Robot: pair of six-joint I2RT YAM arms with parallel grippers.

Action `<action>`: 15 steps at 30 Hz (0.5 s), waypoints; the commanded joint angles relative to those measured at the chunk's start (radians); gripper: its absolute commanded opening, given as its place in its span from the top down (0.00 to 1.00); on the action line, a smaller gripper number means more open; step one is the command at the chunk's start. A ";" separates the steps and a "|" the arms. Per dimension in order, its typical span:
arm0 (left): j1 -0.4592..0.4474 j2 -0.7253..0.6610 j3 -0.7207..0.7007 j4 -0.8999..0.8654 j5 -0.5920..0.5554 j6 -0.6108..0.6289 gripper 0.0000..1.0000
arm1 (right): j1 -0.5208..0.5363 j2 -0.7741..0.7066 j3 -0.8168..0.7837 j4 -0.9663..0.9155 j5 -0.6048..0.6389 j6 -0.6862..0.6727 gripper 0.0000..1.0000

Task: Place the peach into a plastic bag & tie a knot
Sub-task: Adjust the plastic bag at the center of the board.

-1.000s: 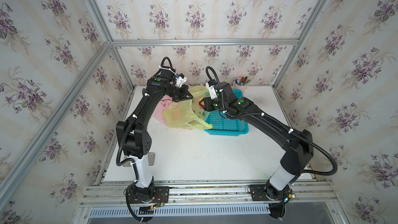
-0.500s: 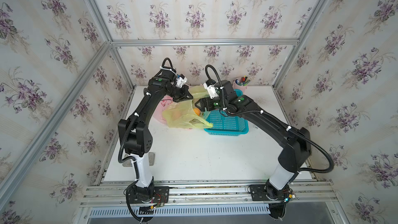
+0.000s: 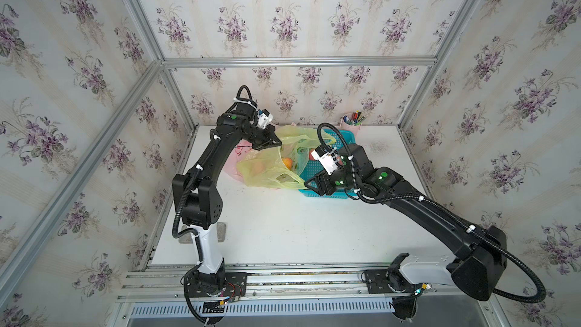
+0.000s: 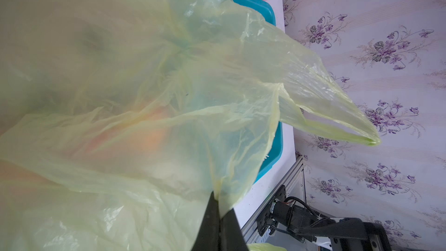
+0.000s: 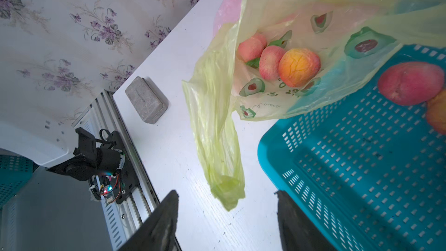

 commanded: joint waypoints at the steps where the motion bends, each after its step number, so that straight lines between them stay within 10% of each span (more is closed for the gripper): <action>1: 0.000 -0.009 -0.002 0.018 0.014 -0.007 1.00 | 0.011 0.025 0.012 0.007 -0.023 -0.035 0.38; 10: 0.000 -0.015 -0.007 0.019 0.014 -0.003 1.00 | 0.014 0.097 0.039 0.036 0.019 -0.021 0.38; 15: 0.000 -0.025 -0.007 0.019 0.014 -0.004 1.00 | 0.015 0.113 0.048 0.049 0.007 -0.016 0.70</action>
